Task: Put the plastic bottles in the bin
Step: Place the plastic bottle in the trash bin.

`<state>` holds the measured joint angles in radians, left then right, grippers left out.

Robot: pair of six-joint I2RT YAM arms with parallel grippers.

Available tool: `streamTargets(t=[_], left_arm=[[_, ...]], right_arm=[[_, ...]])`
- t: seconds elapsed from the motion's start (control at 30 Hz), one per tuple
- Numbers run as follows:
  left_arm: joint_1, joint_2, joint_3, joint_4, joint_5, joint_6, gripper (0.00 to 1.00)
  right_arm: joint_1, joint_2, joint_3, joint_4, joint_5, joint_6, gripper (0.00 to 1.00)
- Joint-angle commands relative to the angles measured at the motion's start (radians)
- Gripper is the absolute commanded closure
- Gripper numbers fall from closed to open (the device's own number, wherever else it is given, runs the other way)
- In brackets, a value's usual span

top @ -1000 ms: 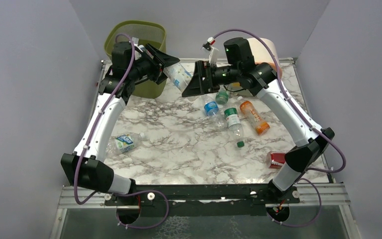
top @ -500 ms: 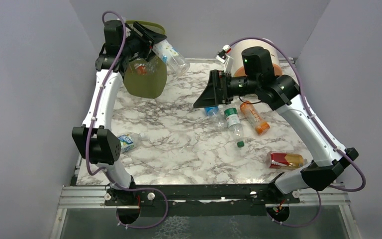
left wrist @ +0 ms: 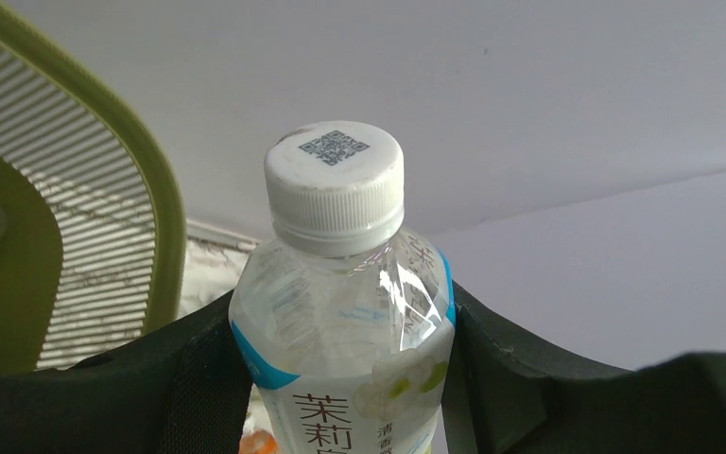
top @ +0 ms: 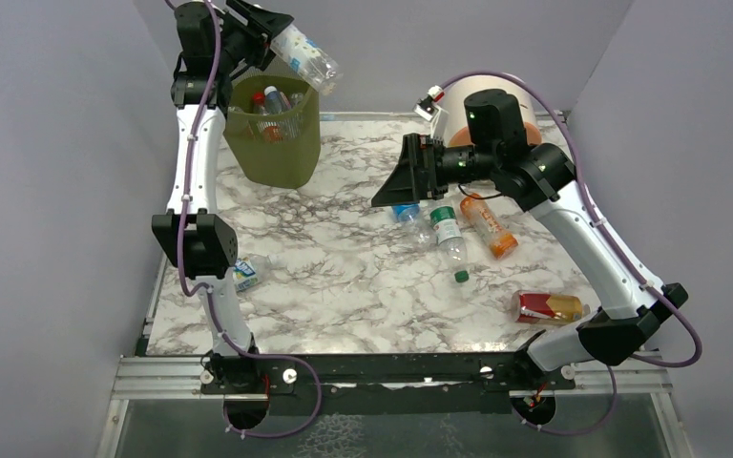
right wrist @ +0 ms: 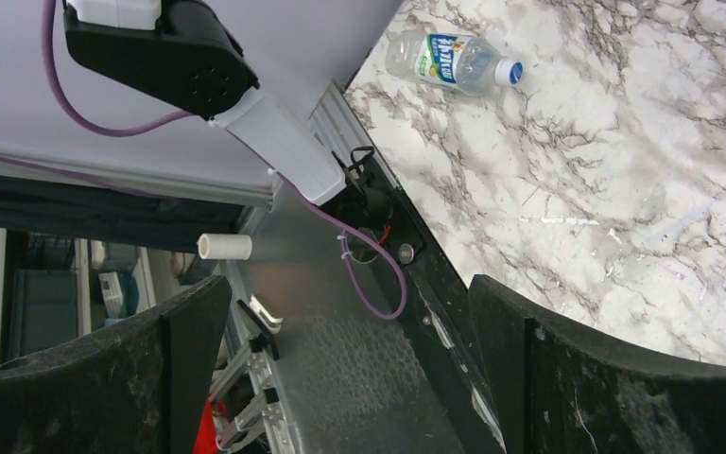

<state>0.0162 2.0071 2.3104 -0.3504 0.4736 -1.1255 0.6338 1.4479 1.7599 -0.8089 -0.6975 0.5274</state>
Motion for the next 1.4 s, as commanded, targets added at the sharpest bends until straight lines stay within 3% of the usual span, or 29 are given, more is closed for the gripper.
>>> streamTargets(t=[0.0, 0.4, 0.63, 0.7, 0.8, 0.87, 1.0, 1.37], left_arm=[[0.049, 0.038, 0.049, 0.162, -0.047, -0.035, 0.4], [0.157, 0.034, -0.046, 0.362, -0.141, -0.063, 0.4], [0.174, 0.05, -0.05, 0.355, -0.167, -0.011, 0.39], [0.174, 0.053, -0.05, 0.343, -0.167, 0.003, 0.36], [0.174, 0.053, -0.053, 0.319, -0.169, 0.019, 0.18], [0.174, 0.057, -0.036, 0.281, -0.169, 0.044, 0.13], [0.175, 0.051, -0.035, 0.212, -0.176, 0.087, 0.1], [0.182, -0.041, -0.113, 0.207, -0.161, 0.082, 0.09]], right_arm=[[0.004, 0.002, -0.014, 0.005, -0.032, -0.002, 0.01], [0.004, 0.0, -0.038, 0.009, -0.045, -0.004, 0.01], [0.004, 0.001, -0.049, 0.014, -0.051, -0.004, 0.01], [0.004, 0.002, -0.051, 0.014, -0.052, -0.004, 0.01], [0.004, 0.0, -0.054, 0.016, -0.054, -0.004, 0.01], [0.004, 0.001, -0.057, 0.017, -0.055, -0.004, 0.01], [0.004, -0.002, -0.066, 0.022, -0.058, -0.003, 0.01], [0.004, -0.005, -0.091, 0.036, -0.065, 0.0, 0.0]])
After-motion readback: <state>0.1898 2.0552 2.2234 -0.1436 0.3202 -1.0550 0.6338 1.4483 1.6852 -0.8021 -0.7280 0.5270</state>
